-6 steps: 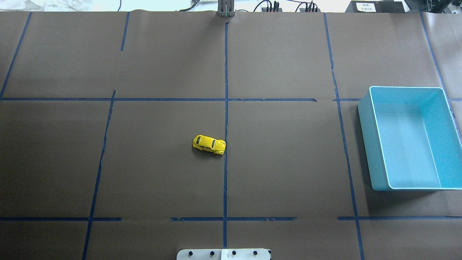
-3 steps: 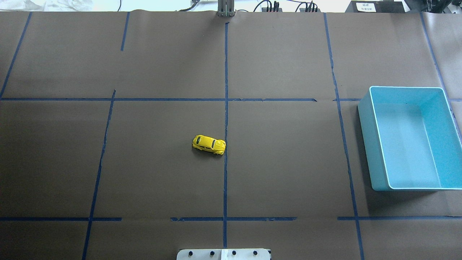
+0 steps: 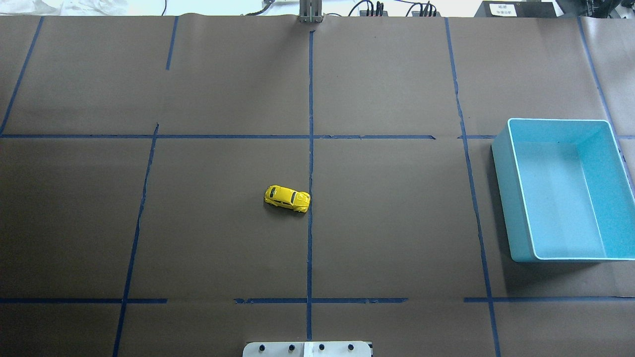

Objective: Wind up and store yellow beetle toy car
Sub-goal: 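Move the left gripper from rest toward the yellow beetle toy car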

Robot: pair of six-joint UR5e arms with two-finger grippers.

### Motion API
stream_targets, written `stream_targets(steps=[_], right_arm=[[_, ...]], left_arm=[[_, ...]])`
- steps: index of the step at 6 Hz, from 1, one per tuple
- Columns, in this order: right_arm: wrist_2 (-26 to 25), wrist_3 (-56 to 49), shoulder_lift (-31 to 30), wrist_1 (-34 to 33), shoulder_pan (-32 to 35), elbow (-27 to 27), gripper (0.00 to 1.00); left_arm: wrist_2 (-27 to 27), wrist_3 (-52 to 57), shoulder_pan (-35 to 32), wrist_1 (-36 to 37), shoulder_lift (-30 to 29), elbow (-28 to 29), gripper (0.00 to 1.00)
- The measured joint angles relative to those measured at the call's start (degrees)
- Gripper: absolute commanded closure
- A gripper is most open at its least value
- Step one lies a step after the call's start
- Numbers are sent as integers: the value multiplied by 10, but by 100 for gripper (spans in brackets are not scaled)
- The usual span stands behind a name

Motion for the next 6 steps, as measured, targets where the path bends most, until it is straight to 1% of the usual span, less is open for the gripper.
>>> stream_targets(steps=[2,3,6], right_arm=[[1,-1,0,0,0,-1,0],[1,-1,-1,0,0,-2,0],[2,-1,-1,0,0,-2,0]], left_arm=[[-3,0,63,20,-25,-58,0],[-3,0,98,23,-48,-81,0],[1,1,201,24,-149,-100,0]])
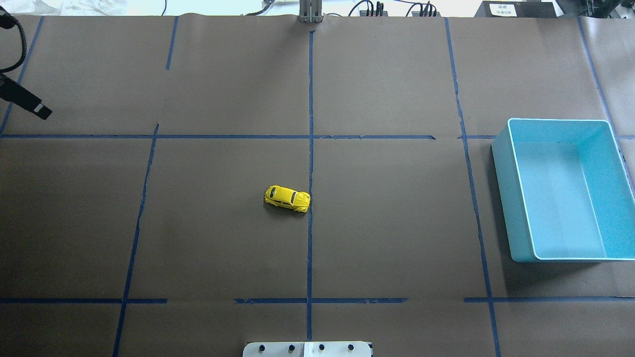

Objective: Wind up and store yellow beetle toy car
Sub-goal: 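Move the left gripper from rest toward the yellow beetle toy car, then lower the open left gripper down over the yellow car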

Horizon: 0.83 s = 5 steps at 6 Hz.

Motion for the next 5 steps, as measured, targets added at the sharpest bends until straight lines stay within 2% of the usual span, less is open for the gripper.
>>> stream_targets(steps=[5], right_arm=[[0,0,1,1,0,1,0]], left_arm=[[6,2,189,2,-191,10,0]])
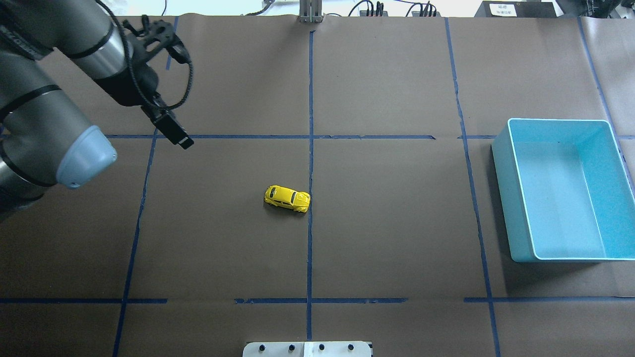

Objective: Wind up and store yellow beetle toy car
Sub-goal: 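Lower the open left gripper down over the yellow car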

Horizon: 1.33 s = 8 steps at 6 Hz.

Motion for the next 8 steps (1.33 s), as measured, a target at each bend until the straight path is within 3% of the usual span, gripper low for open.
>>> stream_targets(steps=[3,6,8], right_arm=[[0,-1,1,0,0,0,0],[0,0,0,0,0,0,0],[0,0,-1,0,0,1,0]], left_arm=[[15,32,63,59,-91,12,0],[115,235,98,65,-110,19,0],[186,292,134,54,-109,36,0]])
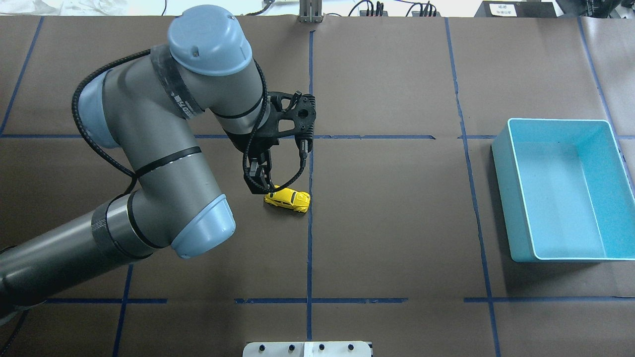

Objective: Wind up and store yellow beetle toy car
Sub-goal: 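Lower the open left gripper down over the yellow car, then close the left gripper around the car's body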

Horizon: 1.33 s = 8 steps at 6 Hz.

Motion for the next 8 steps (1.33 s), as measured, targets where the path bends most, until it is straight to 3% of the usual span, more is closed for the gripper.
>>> stream_targets(steps=[5,8], right_arm=[[0,-1,0,0,0,0,0],[0,-1,0,0,0,-1,0]], left_arm=[[61,6,44,-127,3,124,0],[77,6,63,-152,7,155,0]])
